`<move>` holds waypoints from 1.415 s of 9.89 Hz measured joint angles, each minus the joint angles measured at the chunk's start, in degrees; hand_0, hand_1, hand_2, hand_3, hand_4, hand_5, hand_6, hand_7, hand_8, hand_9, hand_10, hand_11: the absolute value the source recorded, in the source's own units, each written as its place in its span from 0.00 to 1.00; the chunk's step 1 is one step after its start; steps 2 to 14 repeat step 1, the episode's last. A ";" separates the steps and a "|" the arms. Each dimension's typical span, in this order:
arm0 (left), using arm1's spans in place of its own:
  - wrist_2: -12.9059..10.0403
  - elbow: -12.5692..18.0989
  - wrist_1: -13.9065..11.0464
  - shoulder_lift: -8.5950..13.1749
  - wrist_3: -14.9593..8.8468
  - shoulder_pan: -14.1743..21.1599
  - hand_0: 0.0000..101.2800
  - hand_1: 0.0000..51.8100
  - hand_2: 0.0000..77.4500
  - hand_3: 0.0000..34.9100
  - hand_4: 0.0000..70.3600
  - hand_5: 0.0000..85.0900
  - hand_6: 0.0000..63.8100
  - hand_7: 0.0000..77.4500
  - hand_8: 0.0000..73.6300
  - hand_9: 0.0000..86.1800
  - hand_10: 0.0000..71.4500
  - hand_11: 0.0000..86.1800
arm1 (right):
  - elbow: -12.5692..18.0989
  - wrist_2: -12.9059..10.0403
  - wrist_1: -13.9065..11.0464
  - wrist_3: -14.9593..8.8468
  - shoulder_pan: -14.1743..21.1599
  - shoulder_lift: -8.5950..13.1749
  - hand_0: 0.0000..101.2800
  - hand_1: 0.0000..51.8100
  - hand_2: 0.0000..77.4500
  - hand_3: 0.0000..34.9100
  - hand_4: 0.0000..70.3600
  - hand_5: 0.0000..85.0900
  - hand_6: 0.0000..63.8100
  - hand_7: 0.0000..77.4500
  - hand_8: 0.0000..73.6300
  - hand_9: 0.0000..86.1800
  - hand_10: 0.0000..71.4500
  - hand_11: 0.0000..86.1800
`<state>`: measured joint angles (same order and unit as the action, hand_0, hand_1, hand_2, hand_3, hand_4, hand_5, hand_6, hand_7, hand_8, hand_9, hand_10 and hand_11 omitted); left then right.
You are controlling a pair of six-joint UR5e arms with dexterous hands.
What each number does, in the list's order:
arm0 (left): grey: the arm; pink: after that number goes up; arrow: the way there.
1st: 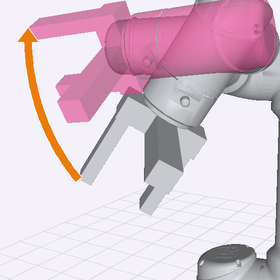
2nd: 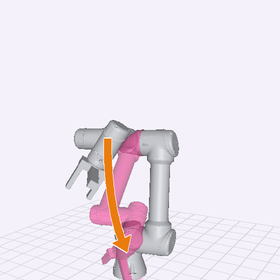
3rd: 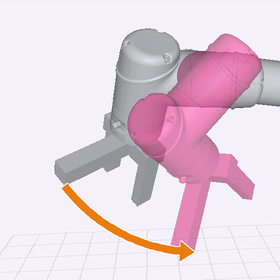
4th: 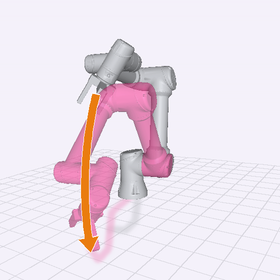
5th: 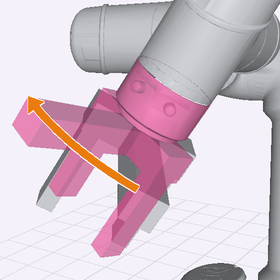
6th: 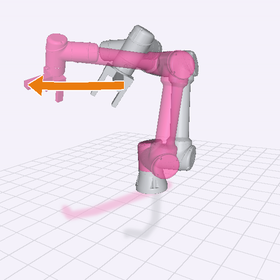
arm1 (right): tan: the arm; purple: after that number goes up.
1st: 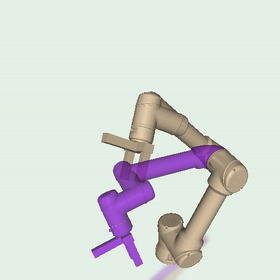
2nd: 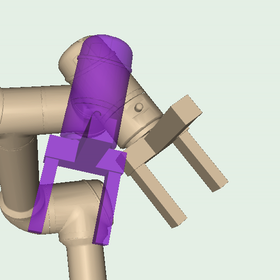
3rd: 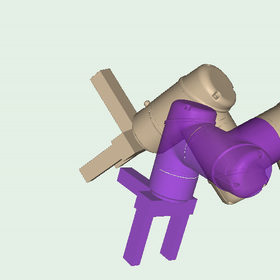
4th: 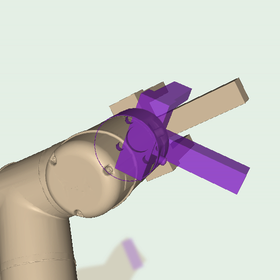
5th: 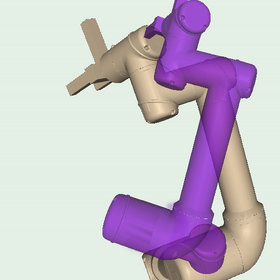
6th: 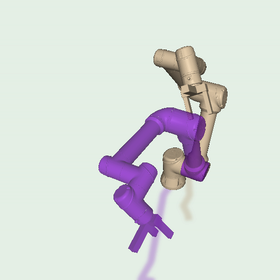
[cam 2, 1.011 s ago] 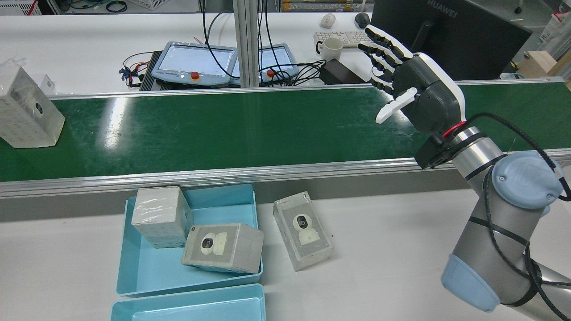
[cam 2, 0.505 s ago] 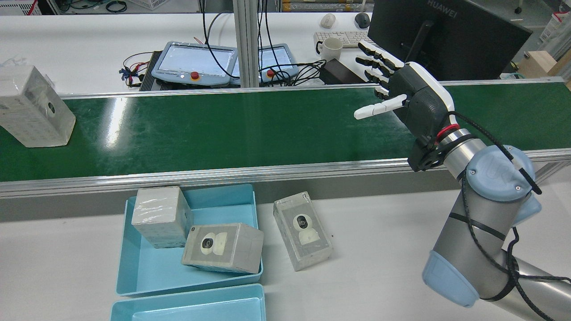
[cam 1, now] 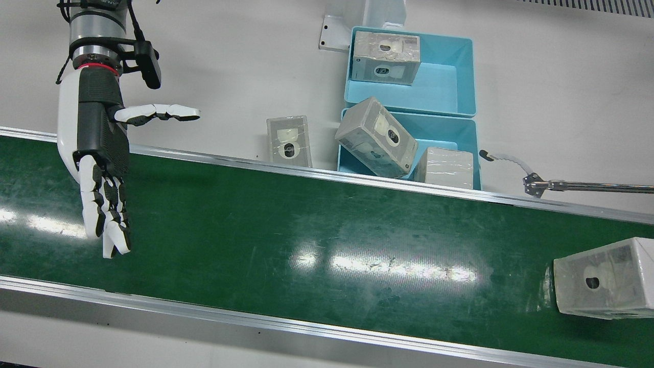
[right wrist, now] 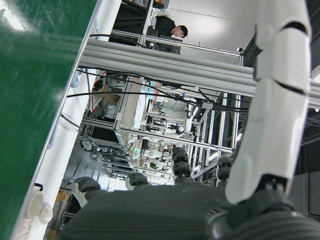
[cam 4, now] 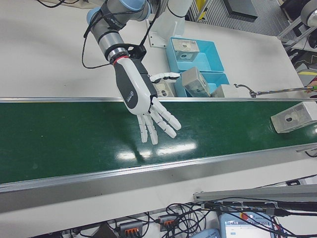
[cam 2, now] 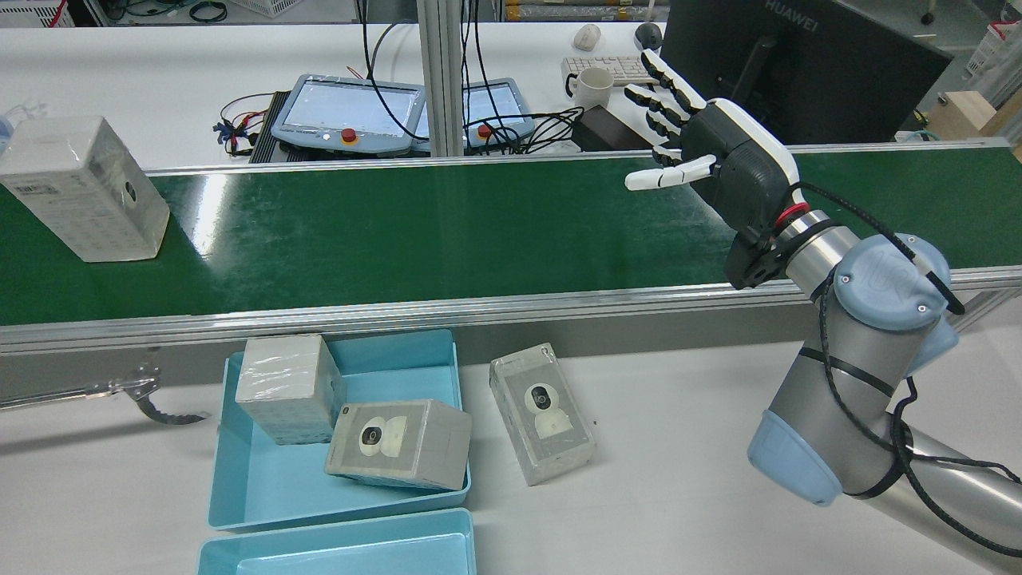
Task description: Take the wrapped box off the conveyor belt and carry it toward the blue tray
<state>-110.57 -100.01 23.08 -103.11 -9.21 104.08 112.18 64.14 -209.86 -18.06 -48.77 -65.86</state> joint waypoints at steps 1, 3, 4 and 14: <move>0.00 0.00 0.00 0.00 0.00 0.00 0.00 0.00 0.01 0.00 0.00 0.01 0.00 0.01 0.01 0.00 0.00 0.00 | -0.91 0.54 1.66 -0.27 -0.90 0.39 0.45 0.21 0.18 0.86 0.02 0.05 0.00 0.12 0.00 0.02 0.02 0.01; 0.00 0.00 0.00 0.00 0.00 0.00 0.00 0.00 0.01 0.00 0.00 0.01 0.00 0.01 0.01 0.00 0.00 0.00 | -0.91 0.54 1.66 -0.27 -0.90 0.39 0.45 0.21 0.18 0.86 0.02 0.05 0.00 0.12 0.00 0.02 0.02 0.01; 0.00 0.00 0.00 0.00 0.00 0.00 0.00 0.00 0.01 0.00 0.00 0.01 0.00 0.01 0.01 0.00 0.00 0.00 | -0.91 0.54 1.66 -0.27 -0.90 0.39 0.45 0.21 0.18 0.86 0.02 0.05 0.00 0.12 0.00 0.02 0.02 0.01; 0.00 0.00 0.00 0.00 0.00 0.00 0.00 0.00 0.01 0.00 0.00 0.01 0.00 0.01 0.01 0.00 0.00 0.00 | -0.91 0.54 1.66 -0.27 -0.90 0.39 0.45 0.21 0.18 0.86 0.02 0.05 0.00 0.12 0.00 0.02 0.02 0.01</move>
